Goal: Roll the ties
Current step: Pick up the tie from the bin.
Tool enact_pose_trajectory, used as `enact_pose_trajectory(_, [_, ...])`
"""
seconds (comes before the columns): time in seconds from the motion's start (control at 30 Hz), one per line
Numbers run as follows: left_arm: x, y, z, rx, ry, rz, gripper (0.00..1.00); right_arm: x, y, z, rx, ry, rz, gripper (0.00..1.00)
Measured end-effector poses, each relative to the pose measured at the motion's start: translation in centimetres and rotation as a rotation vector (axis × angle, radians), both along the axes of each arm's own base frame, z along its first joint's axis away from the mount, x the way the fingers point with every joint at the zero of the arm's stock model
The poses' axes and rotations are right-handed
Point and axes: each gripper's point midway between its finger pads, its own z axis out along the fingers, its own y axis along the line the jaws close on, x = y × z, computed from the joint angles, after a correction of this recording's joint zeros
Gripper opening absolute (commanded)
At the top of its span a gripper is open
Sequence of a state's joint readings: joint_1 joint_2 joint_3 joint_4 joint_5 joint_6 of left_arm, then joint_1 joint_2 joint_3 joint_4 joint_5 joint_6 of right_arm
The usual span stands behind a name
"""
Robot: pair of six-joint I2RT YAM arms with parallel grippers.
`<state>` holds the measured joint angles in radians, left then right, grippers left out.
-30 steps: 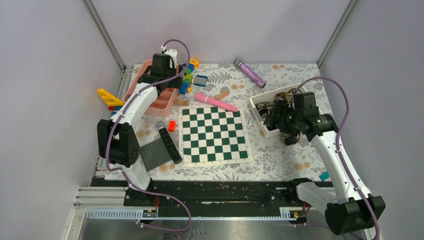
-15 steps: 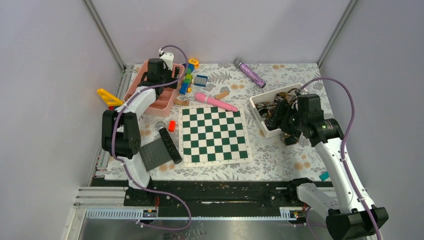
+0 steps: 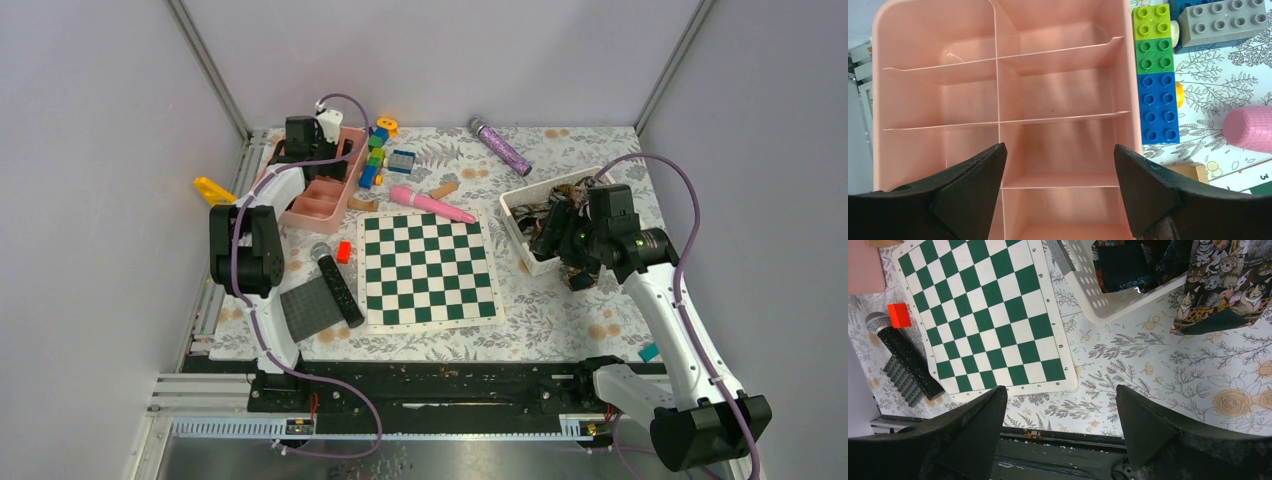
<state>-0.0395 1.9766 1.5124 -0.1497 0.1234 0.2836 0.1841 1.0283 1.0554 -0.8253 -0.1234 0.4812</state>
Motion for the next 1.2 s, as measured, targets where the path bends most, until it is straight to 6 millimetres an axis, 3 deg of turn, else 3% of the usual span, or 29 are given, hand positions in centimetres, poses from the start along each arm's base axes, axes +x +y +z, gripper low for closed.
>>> enact_pose_trajectory(0.47, [-0.2,1.5,-1.1,0.01,0.059,0.013,0.84,0.1,-0.1,-0.2,-0.012,0.001,0.012,0.88])
enact_pose_trajectory(0.9, [2.3,1.1,-1.3,0.02,0.064,-0.052,0.86,0.1,-0.2,-0.2,-0.016,0.0,0.016,0.88])
enact_pose_trajectory(1.2, [3.0,3.0,-1.1,0.0,0.06,-0.029,0.86,0.1,-0.2,-0.3,-0.018,0.003,0.014,0.89])
